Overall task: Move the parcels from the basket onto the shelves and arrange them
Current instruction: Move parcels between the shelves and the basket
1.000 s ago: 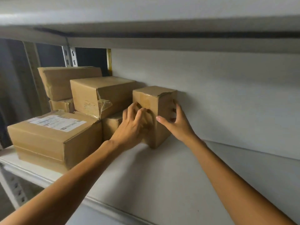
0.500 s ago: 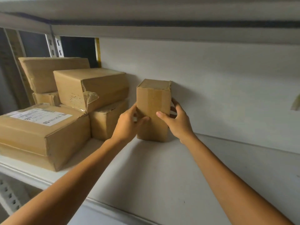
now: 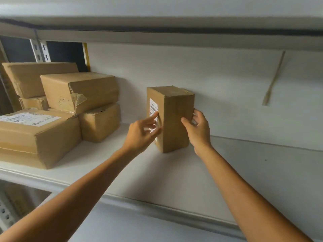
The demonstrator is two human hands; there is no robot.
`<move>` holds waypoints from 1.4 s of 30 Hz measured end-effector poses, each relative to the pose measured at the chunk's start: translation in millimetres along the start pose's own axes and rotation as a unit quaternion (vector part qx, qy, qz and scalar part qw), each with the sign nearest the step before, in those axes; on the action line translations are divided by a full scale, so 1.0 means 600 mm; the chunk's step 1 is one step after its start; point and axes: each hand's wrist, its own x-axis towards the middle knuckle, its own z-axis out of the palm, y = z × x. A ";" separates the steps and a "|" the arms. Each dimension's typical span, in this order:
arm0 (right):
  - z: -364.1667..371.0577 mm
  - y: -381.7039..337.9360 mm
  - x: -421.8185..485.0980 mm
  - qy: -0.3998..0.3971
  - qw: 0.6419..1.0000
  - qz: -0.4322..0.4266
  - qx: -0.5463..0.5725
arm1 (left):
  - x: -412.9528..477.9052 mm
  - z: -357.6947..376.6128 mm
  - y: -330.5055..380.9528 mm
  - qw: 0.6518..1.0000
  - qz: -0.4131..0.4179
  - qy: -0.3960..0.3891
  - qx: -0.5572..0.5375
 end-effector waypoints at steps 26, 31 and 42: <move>-0.142 0.001 -0.064 0.046 0.998 0.009 -0.038 | 0.071 0.088 0.015 0.910 -0.093 -0.233 -0.330; -0.299 -0.026 -0.148 0.144 0.988 0.042 0.029 | 0.058 0.187 0.114 0.865 -0.058 -0.359 -0.346; -0.660 -0.116 -0.502 0.266 0.963 0.042 -0.001 | -0.180 0.425 0.450 0.690 0.045 -0.607 -0.393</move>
